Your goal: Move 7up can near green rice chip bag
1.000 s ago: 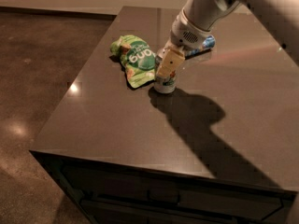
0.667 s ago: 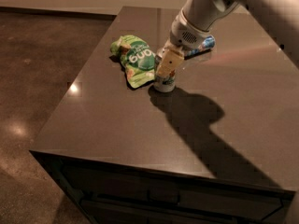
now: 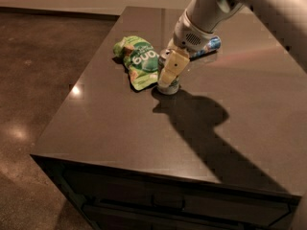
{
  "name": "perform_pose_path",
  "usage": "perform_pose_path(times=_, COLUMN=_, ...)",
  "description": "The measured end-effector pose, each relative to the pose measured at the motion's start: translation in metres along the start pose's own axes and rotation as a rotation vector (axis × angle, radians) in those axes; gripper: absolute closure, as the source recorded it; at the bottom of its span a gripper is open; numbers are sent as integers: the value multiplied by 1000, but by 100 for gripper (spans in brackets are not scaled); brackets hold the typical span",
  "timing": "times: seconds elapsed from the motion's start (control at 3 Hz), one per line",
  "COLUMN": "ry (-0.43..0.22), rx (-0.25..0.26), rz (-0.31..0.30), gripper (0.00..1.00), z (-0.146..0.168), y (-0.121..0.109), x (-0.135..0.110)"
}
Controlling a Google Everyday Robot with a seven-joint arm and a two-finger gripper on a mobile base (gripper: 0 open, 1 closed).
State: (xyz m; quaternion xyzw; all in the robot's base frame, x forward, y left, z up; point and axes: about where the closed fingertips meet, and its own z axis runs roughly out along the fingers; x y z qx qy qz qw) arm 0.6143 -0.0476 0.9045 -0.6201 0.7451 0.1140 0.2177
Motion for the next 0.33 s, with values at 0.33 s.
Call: perform_pose_path(times=0.33, ry=0, rx=0, rz=0, gripper=0, z=0, y=0, x=0)
